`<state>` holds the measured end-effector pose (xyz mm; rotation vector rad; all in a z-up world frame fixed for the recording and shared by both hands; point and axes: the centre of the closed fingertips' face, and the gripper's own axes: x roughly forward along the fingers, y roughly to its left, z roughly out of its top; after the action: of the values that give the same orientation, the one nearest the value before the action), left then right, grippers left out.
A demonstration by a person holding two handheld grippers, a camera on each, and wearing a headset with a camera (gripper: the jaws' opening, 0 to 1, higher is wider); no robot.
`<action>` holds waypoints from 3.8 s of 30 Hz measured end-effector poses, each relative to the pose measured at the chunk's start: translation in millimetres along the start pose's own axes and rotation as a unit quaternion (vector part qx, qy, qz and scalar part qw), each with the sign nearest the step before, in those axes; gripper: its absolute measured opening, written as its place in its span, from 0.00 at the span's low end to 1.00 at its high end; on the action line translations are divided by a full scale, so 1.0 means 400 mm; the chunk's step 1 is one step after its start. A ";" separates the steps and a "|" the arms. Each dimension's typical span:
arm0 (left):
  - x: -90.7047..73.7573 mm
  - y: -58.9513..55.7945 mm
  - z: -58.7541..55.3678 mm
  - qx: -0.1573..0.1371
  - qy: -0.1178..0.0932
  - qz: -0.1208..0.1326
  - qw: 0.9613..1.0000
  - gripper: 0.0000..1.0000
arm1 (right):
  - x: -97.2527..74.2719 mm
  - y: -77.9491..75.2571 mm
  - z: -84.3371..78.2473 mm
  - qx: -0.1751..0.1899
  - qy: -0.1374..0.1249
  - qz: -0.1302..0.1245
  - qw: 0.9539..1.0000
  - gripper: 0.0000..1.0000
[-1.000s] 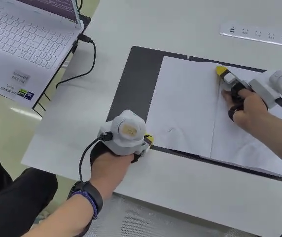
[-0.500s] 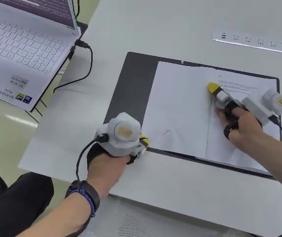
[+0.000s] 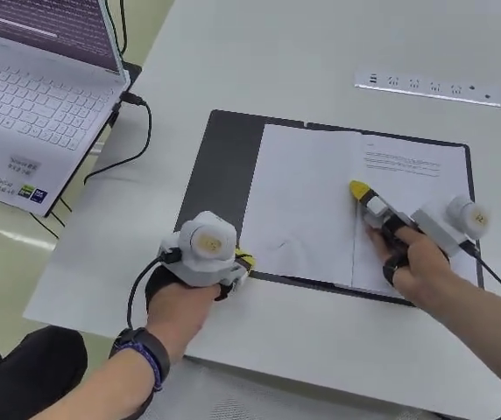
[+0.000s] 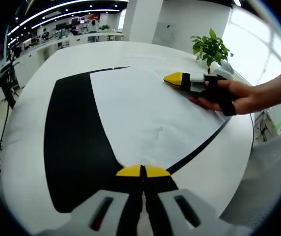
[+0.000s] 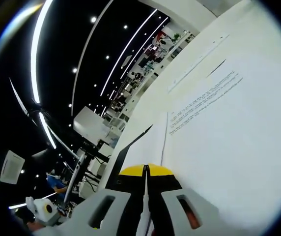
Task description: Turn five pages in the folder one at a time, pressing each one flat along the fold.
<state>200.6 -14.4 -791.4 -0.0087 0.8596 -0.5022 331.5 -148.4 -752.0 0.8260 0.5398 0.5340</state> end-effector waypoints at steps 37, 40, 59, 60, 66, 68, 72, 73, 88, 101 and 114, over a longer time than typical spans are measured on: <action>-0.002 -0.003 0.000 -0.005 -0.013 0.000 1.000 0.00 | -0.168 -0.014 -0.154 -0.011 0.045 0.011 0.999 0.00; -0.003 -0.004 0.000 -0.008 -0.017 0.002 1.000 0.00 | -0.184 -0.013 -0.166 0.005 0.042 0.005 0.999 0.00; -0.009 -0.003 -0.002 -0.028 -0.038 0.007 0.999 0.00 | -0.245 0.001 -0.220 0.029 0.057 -0.005 0.998 0.00; -0.010 -0.002 -0.002 -0.041 -0.042 0.006 0.998 0.00 | -0.245 0.001 -0.220 0.030 0.059 -0.006 0.998 0.00; -0.009 0.005 0.000 -0.095 -0.058 0.005 0.994 0.00 | -0.248 0.007 -0.228 0.032 0.083 -0.006 0.996 0.00; -0.011 0.007 0.000 -0.124 -0.065 0.002 0.990 0.00 | -0.252 0.003 -0.225 0.043 0.084 -0.009 0.996 0.00; -0.010 0.006 0.001 -0.131 -0.058 0.006 0.990 0.00 | -0.258 0.003 -0.215 0.061 0.084 -0.012 0.995 0.00; -0.015 0.002 0.004 -0.130 -0.056 0.009 0.990 0.00 | -0.262 0.006 -0.210 0.058 0.083 -0.012 0.995 0.00; -0.082 -0.075 0.078 -0.099 -0.085 0.012 0.991 0.18 | -0.314 0.017 -0.112 -0.074 0.086 -0.017 0.993 0.19; -0.140 -0.082 0.168 -0.072 -0.121 0.022 0.990 0.29 | -0.376 0.006 -0.054 -0.144 0.104 -0.030 0.984 0.34; -0.207 -0.088 0.212 -0.025 -0.127 0.025 0.991 0.43 | -0.457 0.008 0.025 -0.231 0.104 -0.031 0.967 0.43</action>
<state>202.3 -26.2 -668.4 -0.0941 0.6209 -0.4215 201.7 -266.8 -701.0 0.3095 0.5999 0.6618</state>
